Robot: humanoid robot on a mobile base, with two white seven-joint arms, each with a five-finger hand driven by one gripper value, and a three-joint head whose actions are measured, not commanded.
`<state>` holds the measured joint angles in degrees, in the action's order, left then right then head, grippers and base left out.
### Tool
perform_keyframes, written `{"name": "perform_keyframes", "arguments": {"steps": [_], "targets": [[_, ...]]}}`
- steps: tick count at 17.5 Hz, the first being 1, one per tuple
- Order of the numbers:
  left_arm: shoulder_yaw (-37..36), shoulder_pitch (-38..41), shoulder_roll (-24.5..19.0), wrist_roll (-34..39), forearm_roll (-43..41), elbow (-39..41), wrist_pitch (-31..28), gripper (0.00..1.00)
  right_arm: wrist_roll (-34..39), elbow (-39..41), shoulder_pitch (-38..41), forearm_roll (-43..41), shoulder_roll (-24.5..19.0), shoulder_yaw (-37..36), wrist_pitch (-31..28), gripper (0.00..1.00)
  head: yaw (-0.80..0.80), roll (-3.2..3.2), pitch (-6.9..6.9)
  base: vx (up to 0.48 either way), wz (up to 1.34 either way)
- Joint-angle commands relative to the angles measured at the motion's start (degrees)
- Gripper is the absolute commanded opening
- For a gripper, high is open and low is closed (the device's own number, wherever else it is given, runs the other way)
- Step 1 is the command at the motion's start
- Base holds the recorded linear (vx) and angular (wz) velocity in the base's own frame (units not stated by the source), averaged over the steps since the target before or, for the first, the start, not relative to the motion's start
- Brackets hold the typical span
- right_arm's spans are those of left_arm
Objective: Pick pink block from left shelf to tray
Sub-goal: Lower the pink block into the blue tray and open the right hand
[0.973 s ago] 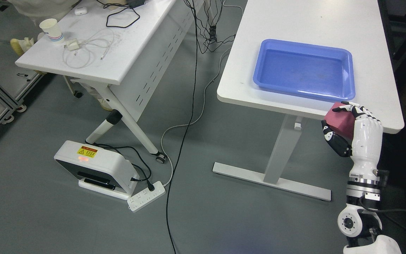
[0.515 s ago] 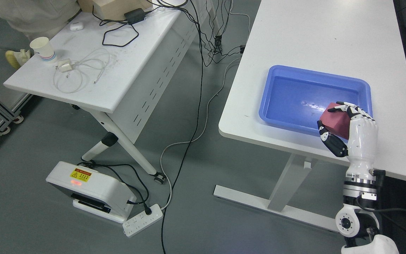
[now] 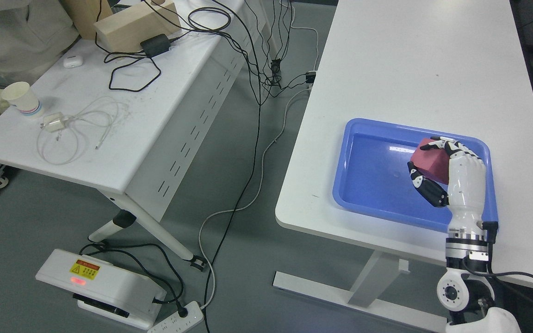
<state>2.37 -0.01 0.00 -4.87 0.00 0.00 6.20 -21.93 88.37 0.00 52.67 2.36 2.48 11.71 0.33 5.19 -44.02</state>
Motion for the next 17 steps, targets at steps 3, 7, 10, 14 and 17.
{"name": "perform_keyframes", "arguments": {"steps": [3, 7, 10, 14, 17], "targets": [[0.00, -1.84, -1.00, 0.04, 0.00, 1.00, 0.04, 1.00, 10.75, -0.74, -0.09, -5.37, 0.01, 1.65, -0.90, 0.23, 0.00, 0.00, 0.00, 0.155, -0.03], [0.00, -1.84, -1.00, 0.04, 0.00, 1.00, 0.04, 1.00, 11.38, -1.10, -0.09, -8.01, -0.08, 1.03, -1.07, 0.44, 0.00, 0.00, 0.00, 0.088, 0.00], [0.00, -1.84, -1.00, 0.04, -0.09, 1.00, 0.04, 1.00, 11.38, -1.10, 0.00, -12.14, -0.08, 0.68, -1.16, 0.58, 0.00, 0.00, 0.00, 0.034, 0.00], [0.00, -1.84, -1.00, 0.04, 0.00, 1.00, 0.04, 1.00, 11.38, -1.10, -0.09, -14.96, -0.08, -0.11, -1.95, 0.76, 0.00, 0.00, 0.00, 0.006, 0.00], [0.00, -1.84, -1.00, 0.04, 0.00, 1.00, 0.04, 1.00, 11.29, -1.10, -0.09, -17.85, -0.08, -0.11, -1.87, 0.93, 0.00, 0.00, 0.00, 0.000, 0.00]]}}
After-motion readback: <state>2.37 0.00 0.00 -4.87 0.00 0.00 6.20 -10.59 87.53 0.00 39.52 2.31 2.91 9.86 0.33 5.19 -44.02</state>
